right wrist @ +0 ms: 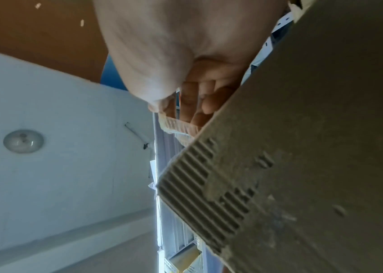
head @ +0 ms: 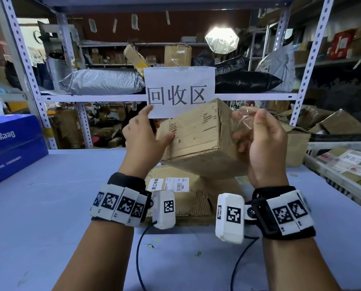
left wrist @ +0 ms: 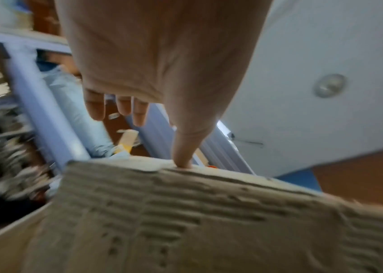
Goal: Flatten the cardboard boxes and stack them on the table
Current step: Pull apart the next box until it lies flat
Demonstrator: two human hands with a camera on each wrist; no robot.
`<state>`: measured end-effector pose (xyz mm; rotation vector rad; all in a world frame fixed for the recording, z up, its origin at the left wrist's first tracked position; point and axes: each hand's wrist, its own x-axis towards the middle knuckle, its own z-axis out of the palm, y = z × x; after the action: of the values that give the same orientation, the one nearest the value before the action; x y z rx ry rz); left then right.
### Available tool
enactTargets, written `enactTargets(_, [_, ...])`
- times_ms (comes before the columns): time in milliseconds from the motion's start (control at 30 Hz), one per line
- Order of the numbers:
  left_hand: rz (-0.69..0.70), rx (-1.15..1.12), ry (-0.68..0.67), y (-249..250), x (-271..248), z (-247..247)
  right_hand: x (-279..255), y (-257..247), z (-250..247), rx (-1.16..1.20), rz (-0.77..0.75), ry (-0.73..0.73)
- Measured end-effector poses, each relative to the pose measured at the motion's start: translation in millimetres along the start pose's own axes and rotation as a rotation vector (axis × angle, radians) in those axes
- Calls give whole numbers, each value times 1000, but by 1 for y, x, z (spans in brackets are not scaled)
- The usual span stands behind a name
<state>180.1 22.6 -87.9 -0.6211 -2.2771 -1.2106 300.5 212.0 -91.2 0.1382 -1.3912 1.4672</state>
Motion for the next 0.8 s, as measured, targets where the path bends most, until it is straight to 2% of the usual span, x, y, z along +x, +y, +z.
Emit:
enactTargets(67, [171, 18, -7, 11, -6, -5, -3, 0, 5, -22, -10, -17])
enactTargets(133, [306, -129, -124, 21, -16, -10, -5, -1, 12, 3, 2, -46])
enactTargets(233, [310, -260, -379, 31, -28, -17, -10, -5, 20, 35, 17, -109])
enactTargets(333, [327, -91, -503, 29, -32, -20, -13, -7, 22, 147, 110, -219])
enactTargets(433, [389, -74, -419, 26, -32, -18, -14, -7, 24, 184, 164, -289])
enactTargets(533, [398, -83, -335, 18, -29, -16, -12, -4, 24, 142, 117, -270])
enactTargets(667, [372, -132, -255, 4, -24, -17, -7, 4, 16, -196, -101, -141])
enactTargets(800, [311, -176, -197, -3, -25, -17, -1, 14, 4, -449, -150, -114])
